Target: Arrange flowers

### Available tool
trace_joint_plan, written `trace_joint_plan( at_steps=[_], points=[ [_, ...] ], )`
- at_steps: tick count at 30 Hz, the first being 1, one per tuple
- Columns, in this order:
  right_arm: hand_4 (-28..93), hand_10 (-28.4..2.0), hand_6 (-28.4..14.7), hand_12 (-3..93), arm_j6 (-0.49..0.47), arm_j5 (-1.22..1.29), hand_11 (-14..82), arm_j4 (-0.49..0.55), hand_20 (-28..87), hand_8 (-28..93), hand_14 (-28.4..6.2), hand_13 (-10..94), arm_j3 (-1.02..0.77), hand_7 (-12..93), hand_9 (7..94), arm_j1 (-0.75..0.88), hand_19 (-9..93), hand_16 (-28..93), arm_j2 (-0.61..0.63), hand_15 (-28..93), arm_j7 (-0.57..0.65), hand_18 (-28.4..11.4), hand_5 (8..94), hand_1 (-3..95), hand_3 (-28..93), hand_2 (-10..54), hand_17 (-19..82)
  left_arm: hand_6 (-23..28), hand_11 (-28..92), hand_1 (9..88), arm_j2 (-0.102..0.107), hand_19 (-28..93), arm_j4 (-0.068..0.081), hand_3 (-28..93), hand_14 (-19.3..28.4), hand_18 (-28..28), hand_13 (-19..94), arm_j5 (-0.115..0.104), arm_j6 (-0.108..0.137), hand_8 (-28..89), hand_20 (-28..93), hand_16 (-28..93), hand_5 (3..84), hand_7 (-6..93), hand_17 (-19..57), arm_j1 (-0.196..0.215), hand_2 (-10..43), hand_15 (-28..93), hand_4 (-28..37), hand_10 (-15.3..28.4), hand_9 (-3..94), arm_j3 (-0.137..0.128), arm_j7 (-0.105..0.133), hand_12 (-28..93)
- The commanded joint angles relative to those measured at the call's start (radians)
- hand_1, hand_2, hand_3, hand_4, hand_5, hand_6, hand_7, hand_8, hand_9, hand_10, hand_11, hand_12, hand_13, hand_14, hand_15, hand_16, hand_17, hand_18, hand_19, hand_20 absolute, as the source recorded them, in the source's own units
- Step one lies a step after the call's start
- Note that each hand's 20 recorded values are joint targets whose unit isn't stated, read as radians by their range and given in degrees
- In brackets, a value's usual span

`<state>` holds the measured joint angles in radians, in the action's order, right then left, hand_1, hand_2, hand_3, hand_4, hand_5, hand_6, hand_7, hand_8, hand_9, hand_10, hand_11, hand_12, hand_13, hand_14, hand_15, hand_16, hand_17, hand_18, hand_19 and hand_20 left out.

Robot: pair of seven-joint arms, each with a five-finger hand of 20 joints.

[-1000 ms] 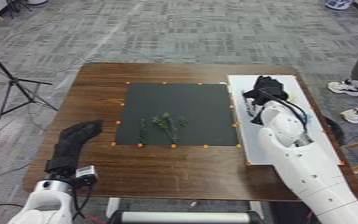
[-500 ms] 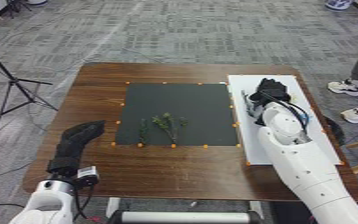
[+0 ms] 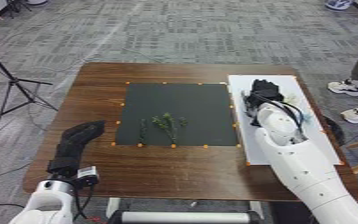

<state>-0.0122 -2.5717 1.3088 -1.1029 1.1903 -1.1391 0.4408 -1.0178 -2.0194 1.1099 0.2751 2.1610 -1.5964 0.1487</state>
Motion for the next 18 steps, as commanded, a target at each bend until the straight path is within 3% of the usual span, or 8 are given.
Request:
trace_joint_plan(
  at_steps=[1, 11, 18],
  points=[
    [-4, -7.3, 1.6, 23.1, 0.015, 0.008, 46.4, 0.026, 55, 25, -1.5, 94, 0.047, 31, 93.7, -0.024, 93, 41, 0.009, 65, -0.008, -16.1, 82.3, 53.2, 62, -9.5, 65, 4.6, 21, 29.2, -0.011, 11, -0.006, 70, 16.9, 12.2, 35, 0.0, -0.009, -7, 17, 1, 50.5, 18.0, 5.6, 0.009, 2.2, 21, -17.5, 12.7, 43.9, -0.002, -0.003, 12],
    [-1, -6.9, 1.6, 24.6, 0.069, 0.076, 48.2, 0.187, 58, 28, -1.6, 93, 0.044, 36, 93.7, -0.045, 93, 43, 0.108, 67, 0.025, -17.0, 79.9, 50.5, 66, -9.5, 64, 4.9, 20, 29.1, -0.006, 11, -0.01, 70, 16.9, 12.2, 34, -0.003, -0.005, -7, 17, 1, 50.5, 17.6, 5.4, 0.014, 2.1, 20, -17.5, 12.8, 43.8, -0.007, -0.011, 12],
    [-1, -6.7, 1.5, 25.0, 0.04, 0.102, 48.5, 0.26, 60, 29, -1.6, 93, 0.047, 38, 93.7, -0.044, 93, 43, 0.123, 68, 0.025, -16.9, 79.0, 50.0, 67, -9.5, 64, 4.9, 20, 29.2, -0.005, 11, -0.011, 70, 16.9, 12.2, 34, -0.003, -0.008, -7, 17, 1, 50.5, 17.4, 5.3, 0.014, 2.2, 20, -17.4, 12.7, 43.7, -0.008, -0.011, 12]
  ],
)
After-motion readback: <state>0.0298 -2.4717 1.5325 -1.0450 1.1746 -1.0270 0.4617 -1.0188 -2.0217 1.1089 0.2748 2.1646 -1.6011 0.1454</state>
